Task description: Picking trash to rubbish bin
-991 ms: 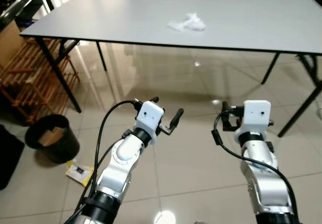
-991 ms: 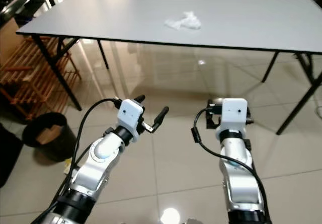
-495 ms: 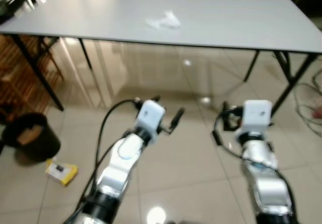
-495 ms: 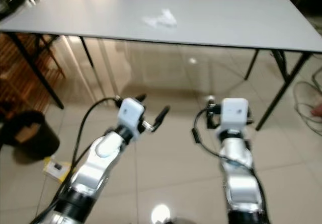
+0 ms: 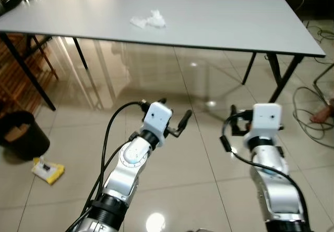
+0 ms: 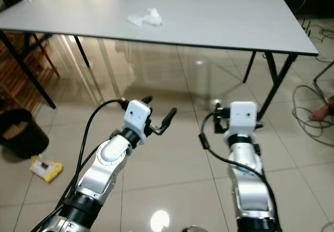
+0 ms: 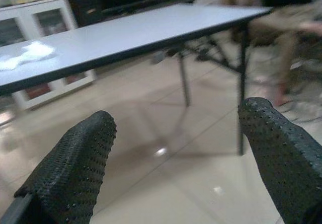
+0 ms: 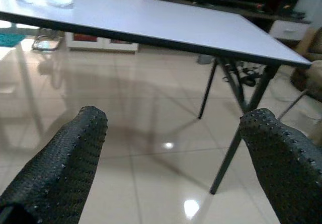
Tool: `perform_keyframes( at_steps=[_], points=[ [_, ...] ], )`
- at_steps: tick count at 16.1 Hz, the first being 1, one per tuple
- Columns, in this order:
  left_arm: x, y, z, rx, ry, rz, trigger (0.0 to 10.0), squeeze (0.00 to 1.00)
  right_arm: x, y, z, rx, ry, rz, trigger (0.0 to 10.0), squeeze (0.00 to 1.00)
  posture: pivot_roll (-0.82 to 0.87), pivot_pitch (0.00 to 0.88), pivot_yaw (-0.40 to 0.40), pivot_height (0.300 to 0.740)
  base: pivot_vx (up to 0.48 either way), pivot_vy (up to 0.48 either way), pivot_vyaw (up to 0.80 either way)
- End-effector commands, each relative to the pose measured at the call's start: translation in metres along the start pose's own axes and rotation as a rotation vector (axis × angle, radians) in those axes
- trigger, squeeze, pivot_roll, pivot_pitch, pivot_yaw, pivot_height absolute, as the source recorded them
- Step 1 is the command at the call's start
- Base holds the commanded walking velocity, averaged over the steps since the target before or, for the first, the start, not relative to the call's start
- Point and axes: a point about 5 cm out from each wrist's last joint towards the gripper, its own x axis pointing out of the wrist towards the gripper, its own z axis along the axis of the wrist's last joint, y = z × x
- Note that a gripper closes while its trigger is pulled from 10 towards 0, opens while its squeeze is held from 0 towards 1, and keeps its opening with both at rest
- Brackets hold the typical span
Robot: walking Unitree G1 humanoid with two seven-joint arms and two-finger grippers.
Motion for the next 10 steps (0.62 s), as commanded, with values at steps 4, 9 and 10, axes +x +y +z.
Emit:
perform_keyframes(
  at_steps=[4, 9, 10],
  points=[
    [-0.007, 0.055, -0.001, 0.087, 0.024, 0.342, 10.0, 0.00, 0.002, 0.009, 0.012, 0.030, -0.053, 0.064, 10.0, 0.00, -0.08, 0.062, 0.029, 0.740, 0.000, 0.000, 0.00],
    [-0.032, 0.094, -0.010, 0.146, 0.058, 0.487, 10.0, 0.00, 0.008, 0.011, 0.016, 0.039, -0.066, 0.097, 10.0, 0.00, -0.05, 0.061, 0.011, 0.740, 0.000, 0.000, 0.00],
    [-0.035, 0.095, -0.011, 0.147, 0.058, 0.499, 10.0, 0.00, 0.009, 0.012, 0.017, 0.044, -0.071, 0.104, 10.0, 0.00, -0.04, 0.062, 0.011, 0.740, 0.000, 0.000, 0.00]
  ],
)
